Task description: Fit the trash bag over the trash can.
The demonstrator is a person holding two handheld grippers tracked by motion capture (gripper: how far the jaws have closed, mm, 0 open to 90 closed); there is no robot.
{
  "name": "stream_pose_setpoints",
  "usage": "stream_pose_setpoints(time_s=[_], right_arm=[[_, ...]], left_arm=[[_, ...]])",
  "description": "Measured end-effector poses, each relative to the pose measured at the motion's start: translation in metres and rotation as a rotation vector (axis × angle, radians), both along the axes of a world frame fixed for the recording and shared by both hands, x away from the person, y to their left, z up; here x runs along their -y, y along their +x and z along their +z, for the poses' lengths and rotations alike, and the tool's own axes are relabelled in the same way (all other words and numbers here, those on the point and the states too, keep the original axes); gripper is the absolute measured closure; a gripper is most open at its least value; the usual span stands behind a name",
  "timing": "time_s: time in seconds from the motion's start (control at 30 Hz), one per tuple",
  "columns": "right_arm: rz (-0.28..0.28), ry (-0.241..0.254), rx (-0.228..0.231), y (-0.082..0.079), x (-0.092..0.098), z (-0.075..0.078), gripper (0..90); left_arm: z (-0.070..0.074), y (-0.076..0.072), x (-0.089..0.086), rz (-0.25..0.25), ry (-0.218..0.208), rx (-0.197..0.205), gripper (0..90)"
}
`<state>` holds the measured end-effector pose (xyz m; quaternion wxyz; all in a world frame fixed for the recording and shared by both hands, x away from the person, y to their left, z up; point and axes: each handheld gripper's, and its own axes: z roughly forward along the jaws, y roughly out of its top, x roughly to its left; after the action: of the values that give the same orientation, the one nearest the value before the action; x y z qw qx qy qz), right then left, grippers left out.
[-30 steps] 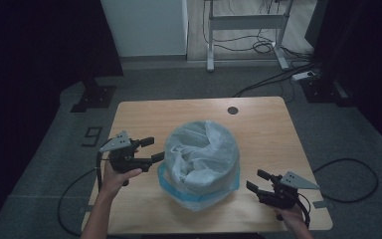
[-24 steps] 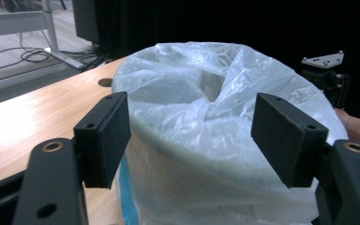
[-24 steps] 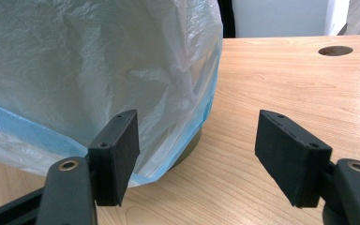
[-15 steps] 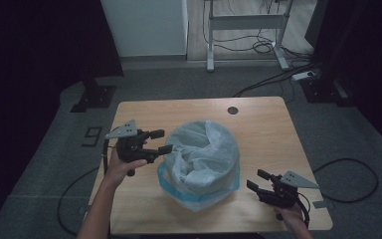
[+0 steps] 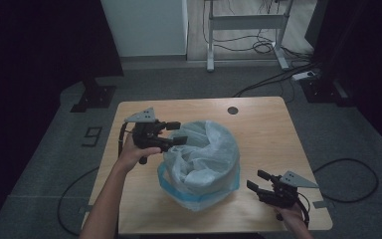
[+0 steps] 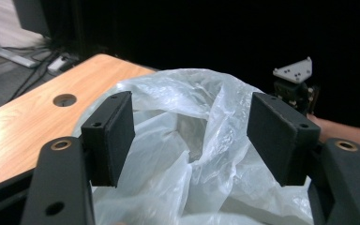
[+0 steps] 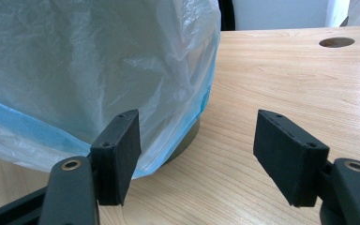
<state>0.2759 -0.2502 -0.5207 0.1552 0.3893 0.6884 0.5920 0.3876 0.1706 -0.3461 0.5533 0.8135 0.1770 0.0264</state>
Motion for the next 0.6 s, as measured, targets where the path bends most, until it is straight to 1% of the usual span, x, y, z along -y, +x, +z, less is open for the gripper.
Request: stream_pose_setpoints(time_s=[0.17,0.23,0.33,0.4,0.5,0.6], right_arm=[[-0.001,-0.002,0.013,-0.001,-0.002,0.001,31.8],[-0.001,0.000,0.014,-0.001,-0.002,0.001,31.8],[0.000,0.002,0.012,-0.001,-0.002,0.001,31.8],[0.001,0.001,0.013,0.000,-0.003,0.001,31.8],[0.001,0.000,0.014,0.000,-0.004,0.001,31.8],[0.003,-0.001,0.015,0.000,-0.004,0.001,31.8]], left_arm=[[0.006,0.005,0.017,-0.066,0.034,-0.002,32.5],[0.007,0.008,0.021,-0.080,0.022,-0.006,32.5],[0.010,0.010,0.028,-0.085,0.013,-0.010,33.0],[0.012,0.012,0.035,-0.094,0.024,-0.012,33.4],[0.017,0.014,0.050,-0.117,0.060,-0.007,33.6],[0.018,0.015,0.067,-0.153,0.115,-0.011,34.5]])
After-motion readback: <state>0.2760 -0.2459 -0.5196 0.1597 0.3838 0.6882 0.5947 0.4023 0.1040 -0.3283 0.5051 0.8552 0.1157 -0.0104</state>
